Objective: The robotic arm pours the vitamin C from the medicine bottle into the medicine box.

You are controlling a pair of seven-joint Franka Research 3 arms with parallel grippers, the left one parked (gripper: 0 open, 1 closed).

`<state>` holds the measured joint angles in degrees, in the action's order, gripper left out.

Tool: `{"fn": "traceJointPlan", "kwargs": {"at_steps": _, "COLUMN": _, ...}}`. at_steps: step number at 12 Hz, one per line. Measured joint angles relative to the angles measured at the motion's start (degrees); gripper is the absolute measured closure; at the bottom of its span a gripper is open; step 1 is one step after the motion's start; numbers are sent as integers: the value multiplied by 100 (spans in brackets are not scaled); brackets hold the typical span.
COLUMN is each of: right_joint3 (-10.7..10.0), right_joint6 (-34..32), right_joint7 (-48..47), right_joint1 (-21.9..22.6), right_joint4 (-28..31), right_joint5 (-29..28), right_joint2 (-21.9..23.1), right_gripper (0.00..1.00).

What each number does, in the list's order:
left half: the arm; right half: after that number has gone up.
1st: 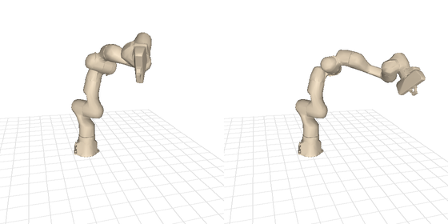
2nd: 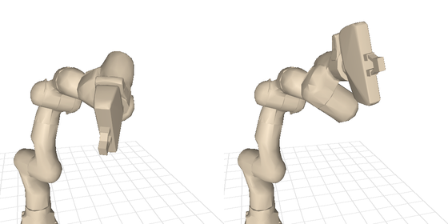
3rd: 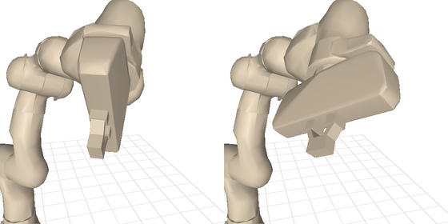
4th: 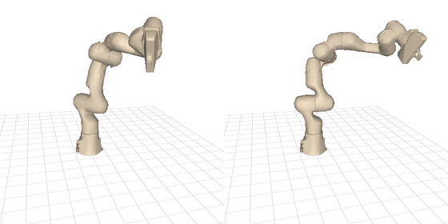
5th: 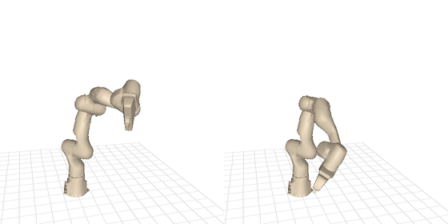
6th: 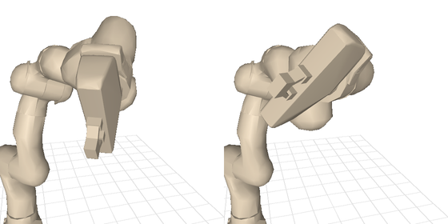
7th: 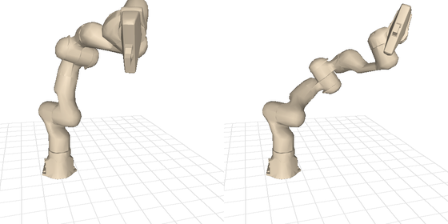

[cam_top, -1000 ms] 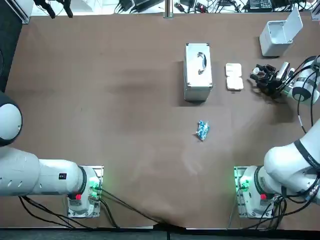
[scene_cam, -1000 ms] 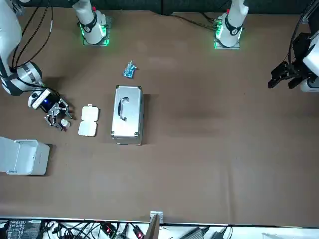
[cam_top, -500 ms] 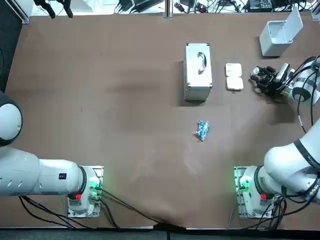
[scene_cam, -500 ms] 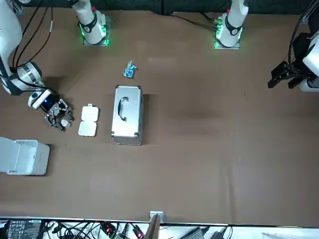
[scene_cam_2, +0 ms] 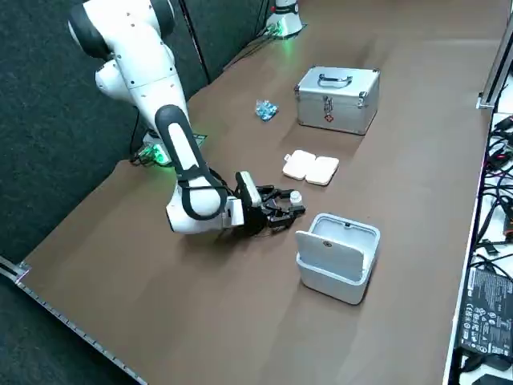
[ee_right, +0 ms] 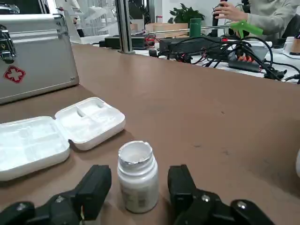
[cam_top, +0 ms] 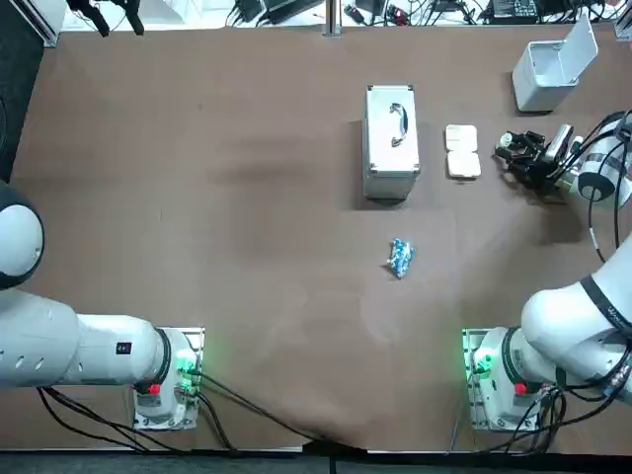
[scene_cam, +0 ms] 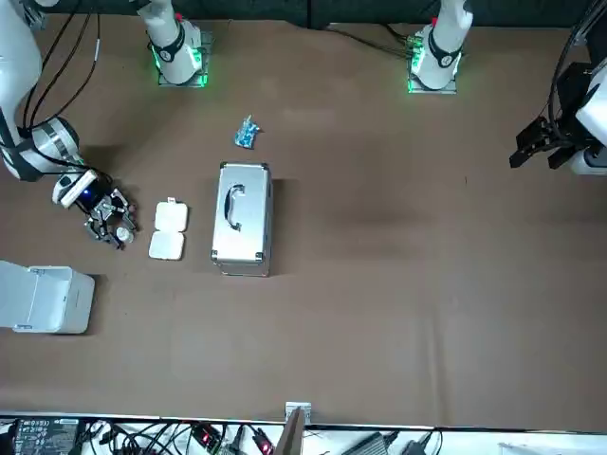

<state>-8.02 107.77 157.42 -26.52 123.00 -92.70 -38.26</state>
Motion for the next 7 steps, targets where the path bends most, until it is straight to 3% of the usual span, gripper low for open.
{"fn": "traceJointPlan", "kwargs": {"at_steps": 7, "right_joint3": 0, "right_joint6": 29, "right_joint7": -4, "right_joint1": 0, "right_joint4": -75, "right_joint5": 0, "right_joint2": -1, "right_gripper": 33}}
